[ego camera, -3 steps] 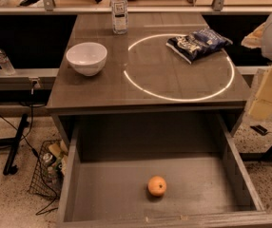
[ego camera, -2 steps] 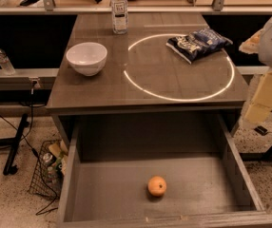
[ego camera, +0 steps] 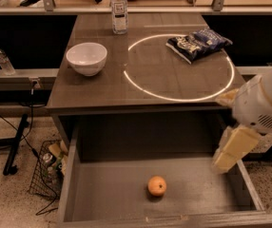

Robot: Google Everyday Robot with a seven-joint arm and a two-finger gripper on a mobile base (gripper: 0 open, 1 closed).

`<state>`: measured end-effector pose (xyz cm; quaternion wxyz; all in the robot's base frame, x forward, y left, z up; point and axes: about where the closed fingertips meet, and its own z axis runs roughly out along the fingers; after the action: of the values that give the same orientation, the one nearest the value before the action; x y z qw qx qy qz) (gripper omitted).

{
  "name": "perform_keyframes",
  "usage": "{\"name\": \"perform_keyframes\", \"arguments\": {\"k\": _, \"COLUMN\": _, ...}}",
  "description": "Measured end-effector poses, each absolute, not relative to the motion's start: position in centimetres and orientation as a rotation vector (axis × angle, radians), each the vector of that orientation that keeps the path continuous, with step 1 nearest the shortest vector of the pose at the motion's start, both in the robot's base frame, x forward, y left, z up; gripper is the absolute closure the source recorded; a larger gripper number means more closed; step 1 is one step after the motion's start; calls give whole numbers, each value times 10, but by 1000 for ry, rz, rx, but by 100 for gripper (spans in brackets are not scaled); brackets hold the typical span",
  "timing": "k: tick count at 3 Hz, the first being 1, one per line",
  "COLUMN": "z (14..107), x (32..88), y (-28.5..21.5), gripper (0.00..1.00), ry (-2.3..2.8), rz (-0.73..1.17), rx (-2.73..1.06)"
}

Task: Pick orange from top drawer and place on counter

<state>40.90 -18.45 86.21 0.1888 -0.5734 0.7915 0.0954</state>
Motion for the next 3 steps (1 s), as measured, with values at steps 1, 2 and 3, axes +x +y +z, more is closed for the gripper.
{"name": "perform_keyframes", "arguments": {"k": 1, "z": 820, "x": 400, "y": -164, "gripper": 0, "ry": 2188, "rz": 413, "rx": -1575}}
{"name": "perform_keyframes", "arguments": {"k": 2, "z": 777, "x": 399, "y": -134, "gripper": 0, "ry": 2147, "rz": 546, "rx": -1526}}
{"name": "perform_keyframes", "arguments": {"k": 3, "z": 777, "x": 399, "y": -134, "gripper": 0, "ry": 2146, "rz": 545, "rx": -1527}}
